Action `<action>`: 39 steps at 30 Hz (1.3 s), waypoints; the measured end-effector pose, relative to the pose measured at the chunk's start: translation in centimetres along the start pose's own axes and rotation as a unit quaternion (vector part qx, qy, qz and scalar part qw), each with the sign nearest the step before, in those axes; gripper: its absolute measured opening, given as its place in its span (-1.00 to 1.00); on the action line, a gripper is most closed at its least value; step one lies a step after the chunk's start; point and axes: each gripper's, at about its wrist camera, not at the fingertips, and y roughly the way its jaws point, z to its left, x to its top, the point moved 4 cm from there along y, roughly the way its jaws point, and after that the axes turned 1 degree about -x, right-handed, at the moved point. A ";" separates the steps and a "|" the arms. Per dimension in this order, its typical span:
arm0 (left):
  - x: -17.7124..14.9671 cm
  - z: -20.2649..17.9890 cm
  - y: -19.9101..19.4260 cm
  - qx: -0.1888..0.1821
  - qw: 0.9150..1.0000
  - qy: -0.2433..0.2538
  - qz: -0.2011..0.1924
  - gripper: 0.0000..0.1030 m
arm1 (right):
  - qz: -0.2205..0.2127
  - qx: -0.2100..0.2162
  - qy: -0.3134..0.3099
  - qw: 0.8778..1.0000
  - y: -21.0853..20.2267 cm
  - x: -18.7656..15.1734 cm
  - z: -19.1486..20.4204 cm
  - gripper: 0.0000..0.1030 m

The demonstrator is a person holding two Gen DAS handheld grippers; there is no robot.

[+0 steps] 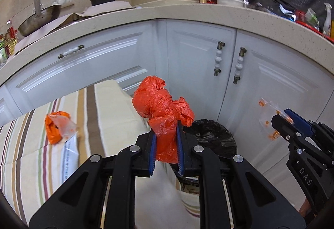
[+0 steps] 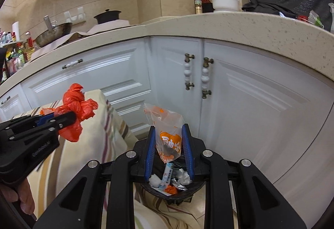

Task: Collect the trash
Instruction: 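Carry the red bag with the left tool while the right tool carries its bag, both opening over the bin, then move both tools back from the bin to the table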

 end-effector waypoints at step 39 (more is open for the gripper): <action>0.8 -2.7 11.3 0.008 0.995 -0.015 0.100 0.15 | 0.047 -0.008 0.046 0.998 9.8 -1.4 -4.8 -0.19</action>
